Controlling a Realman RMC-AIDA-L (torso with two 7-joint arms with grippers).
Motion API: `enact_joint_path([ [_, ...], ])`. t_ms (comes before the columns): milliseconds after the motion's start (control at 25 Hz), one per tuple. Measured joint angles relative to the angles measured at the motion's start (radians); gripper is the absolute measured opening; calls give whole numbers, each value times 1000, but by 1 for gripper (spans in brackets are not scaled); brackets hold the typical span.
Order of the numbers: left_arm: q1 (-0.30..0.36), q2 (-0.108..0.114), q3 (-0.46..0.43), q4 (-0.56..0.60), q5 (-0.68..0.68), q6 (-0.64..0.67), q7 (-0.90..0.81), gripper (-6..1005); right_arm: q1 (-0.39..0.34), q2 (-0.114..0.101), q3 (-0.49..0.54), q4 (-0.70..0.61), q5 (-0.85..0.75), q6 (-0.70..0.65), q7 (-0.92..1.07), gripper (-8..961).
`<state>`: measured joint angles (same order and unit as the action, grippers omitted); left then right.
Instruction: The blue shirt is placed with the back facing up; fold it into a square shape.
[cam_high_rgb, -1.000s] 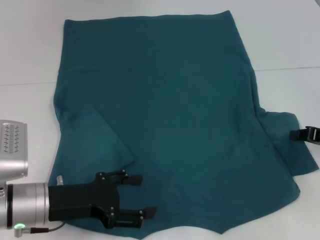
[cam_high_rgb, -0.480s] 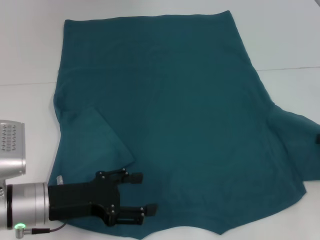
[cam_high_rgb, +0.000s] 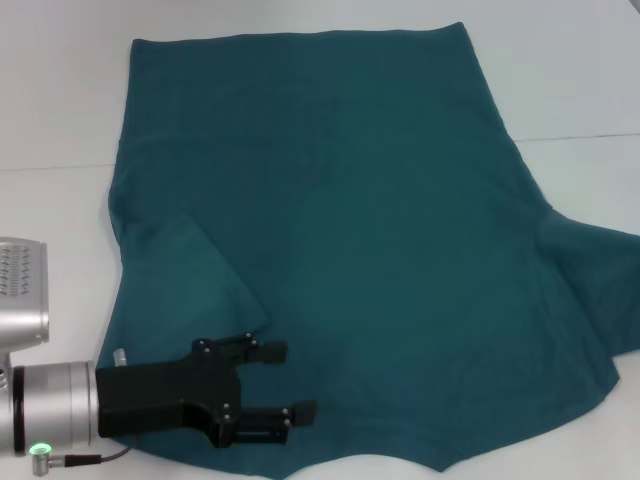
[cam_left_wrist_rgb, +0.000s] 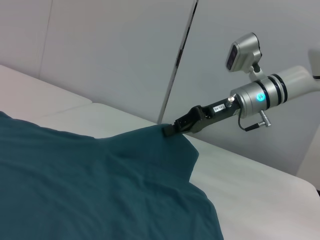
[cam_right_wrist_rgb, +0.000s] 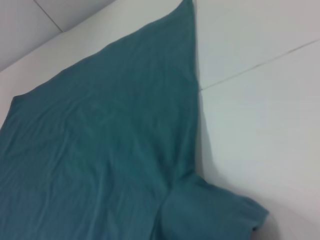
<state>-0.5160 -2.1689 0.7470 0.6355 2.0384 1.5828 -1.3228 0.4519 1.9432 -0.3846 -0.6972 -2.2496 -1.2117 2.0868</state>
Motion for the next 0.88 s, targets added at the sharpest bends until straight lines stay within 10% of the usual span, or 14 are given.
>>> enact_joint_path([
  [880,-7,3,-3,4,0,-8,-9,888,102,-8,-11,-2,1,60,-1,14],
])
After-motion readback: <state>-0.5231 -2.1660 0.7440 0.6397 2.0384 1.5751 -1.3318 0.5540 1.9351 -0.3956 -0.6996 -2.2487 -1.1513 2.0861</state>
